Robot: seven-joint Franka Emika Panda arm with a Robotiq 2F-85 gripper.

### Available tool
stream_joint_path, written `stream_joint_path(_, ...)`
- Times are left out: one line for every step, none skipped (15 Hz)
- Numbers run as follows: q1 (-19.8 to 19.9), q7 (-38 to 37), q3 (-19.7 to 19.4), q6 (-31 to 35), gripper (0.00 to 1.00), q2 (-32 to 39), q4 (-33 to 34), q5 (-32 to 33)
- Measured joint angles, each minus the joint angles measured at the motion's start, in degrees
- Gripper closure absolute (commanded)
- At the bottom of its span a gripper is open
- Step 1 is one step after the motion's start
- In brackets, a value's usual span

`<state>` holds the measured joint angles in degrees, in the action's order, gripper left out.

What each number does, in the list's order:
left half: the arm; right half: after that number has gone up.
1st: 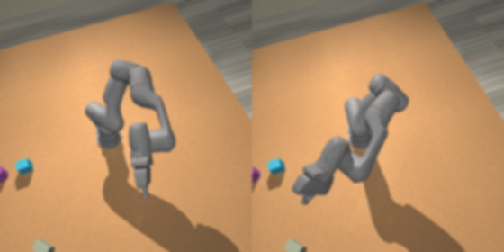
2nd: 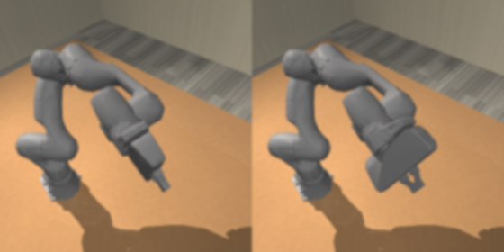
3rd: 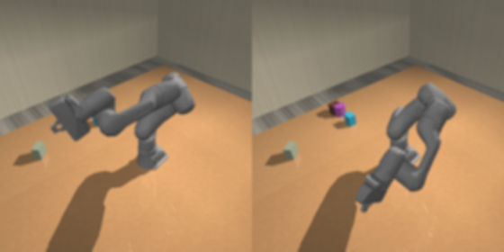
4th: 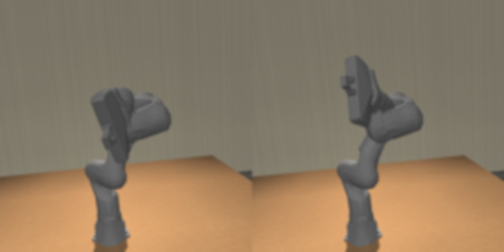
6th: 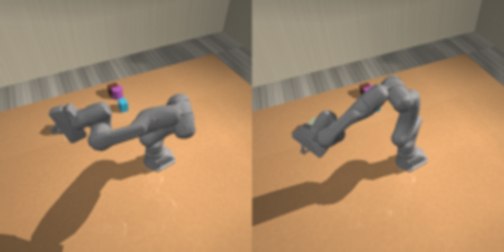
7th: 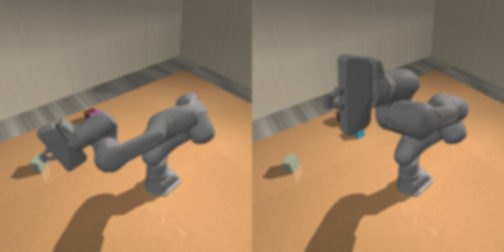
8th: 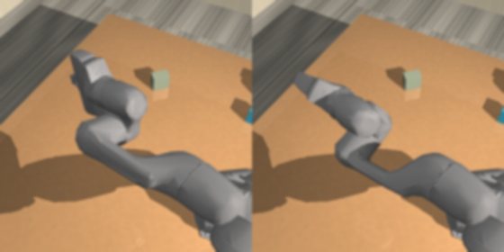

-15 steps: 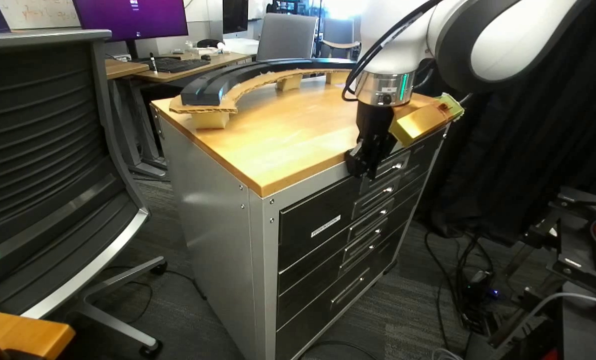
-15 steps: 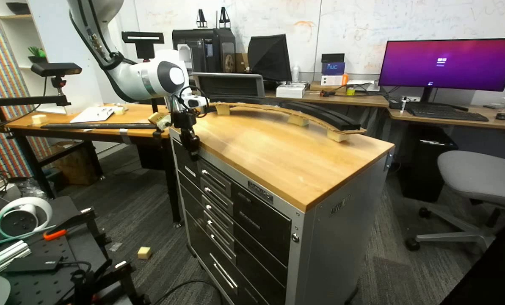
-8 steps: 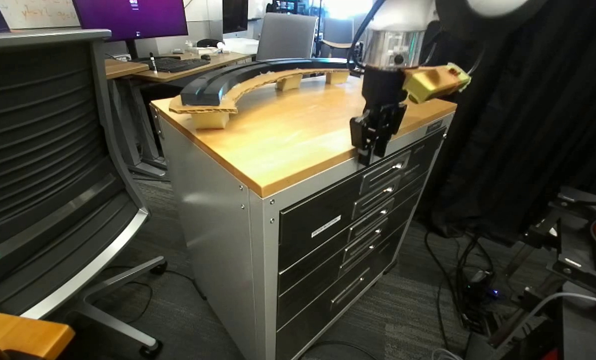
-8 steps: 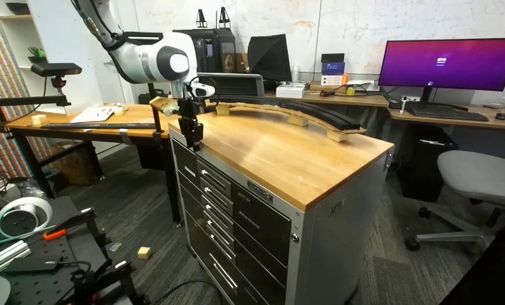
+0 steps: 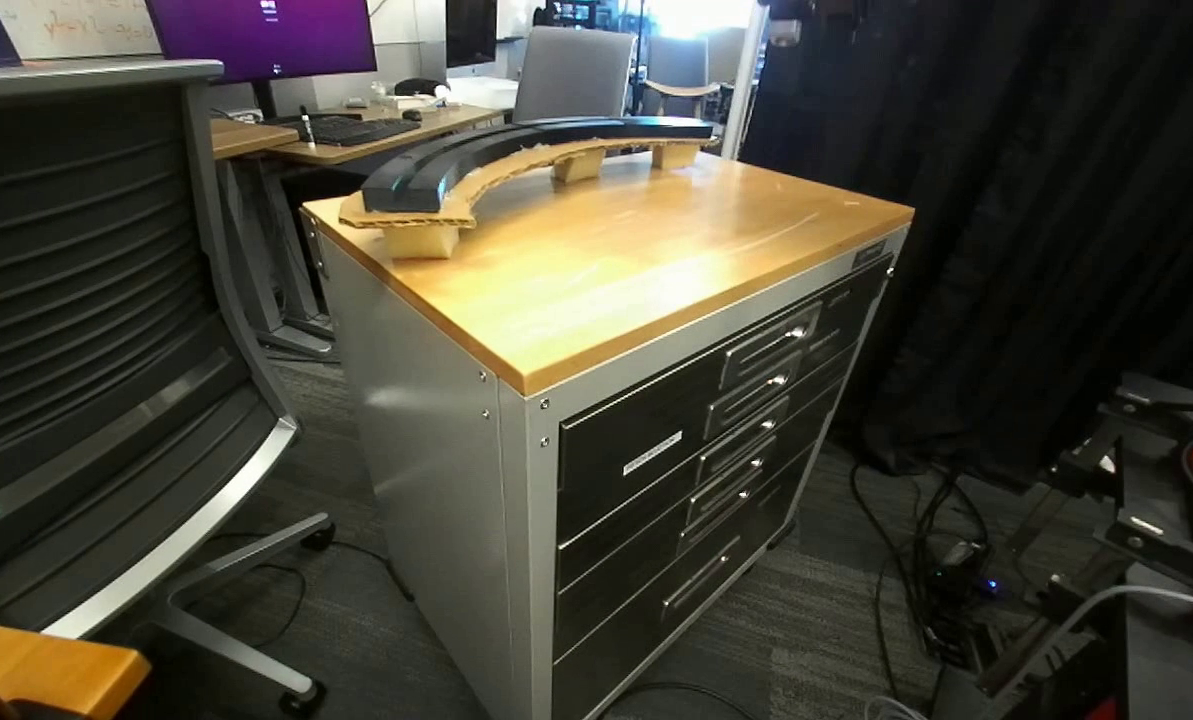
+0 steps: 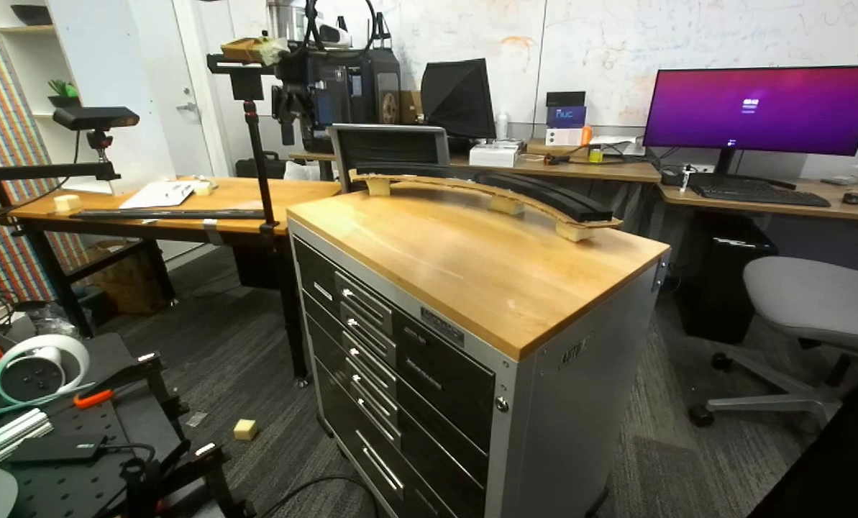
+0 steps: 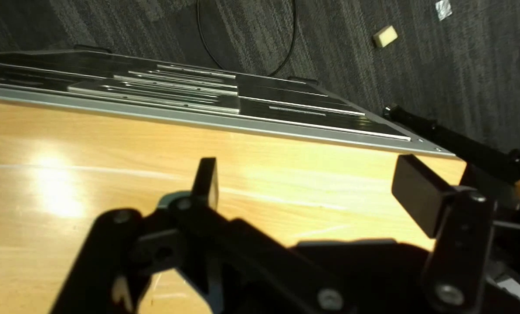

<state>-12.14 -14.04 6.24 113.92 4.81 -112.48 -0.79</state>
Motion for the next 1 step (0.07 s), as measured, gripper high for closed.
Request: stream_joint_path(0.0, 0.0, 0.0, 0.0, 0.0, -0.5, -0.4, 0.0)
